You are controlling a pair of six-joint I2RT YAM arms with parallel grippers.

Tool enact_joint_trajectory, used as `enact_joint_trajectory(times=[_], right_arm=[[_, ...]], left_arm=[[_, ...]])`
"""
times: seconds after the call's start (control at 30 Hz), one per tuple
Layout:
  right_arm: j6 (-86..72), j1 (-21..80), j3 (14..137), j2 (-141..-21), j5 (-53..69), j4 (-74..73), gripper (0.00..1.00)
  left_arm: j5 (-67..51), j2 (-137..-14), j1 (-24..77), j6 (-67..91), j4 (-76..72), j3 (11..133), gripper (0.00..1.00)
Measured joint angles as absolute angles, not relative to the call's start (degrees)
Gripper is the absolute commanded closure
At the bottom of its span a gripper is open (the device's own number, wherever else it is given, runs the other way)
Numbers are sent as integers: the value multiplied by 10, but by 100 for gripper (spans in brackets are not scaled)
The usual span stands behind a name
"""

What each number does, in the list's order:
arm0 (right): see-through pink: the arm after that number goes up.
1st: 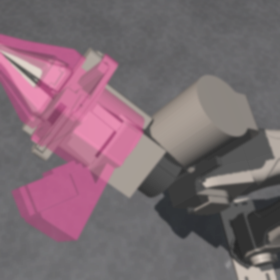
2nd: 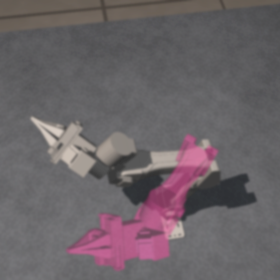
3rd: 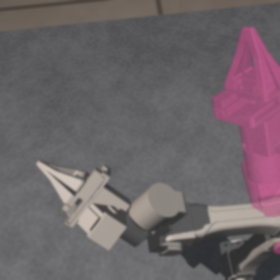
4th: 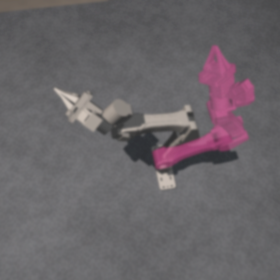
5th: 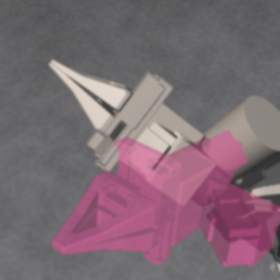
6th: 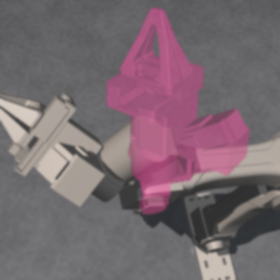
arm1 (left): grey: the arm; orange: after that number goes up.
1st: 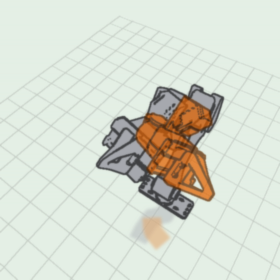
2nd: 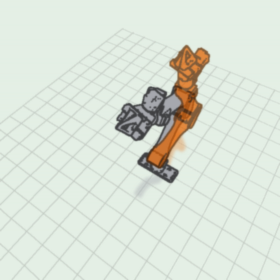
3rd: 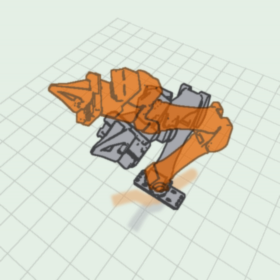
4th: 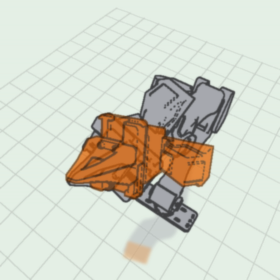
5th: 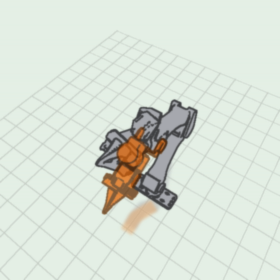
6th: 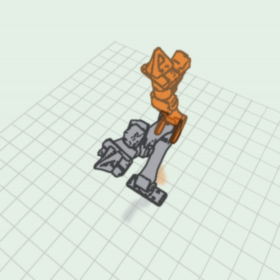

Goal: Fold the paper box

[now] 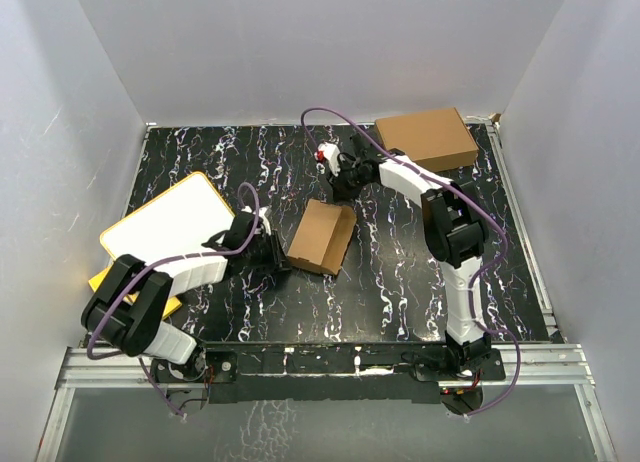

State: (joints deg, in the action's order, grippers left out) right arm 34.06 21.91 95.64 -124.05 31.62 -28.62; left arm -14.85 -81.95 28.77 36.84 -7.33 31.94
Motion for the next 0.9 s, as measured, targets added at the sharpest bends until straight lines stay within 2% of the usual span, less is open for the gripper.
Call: enact_joint_trajectory(times=[0.3, 0.57, 0.9], right_arm=[[389, 222, 934, -1230, 328, -309, 87], [411, 207, 801, -1128, 291, -307, 87], [406, 217, 637, -985, 321, -341, 87]], left_arm=[[-108, -876, 288, 329, -54, 385, 75], [-78, -933, 267, 274, 0, 469, 62], [-92, -1065, 239, 205, 10, 628, 59]])
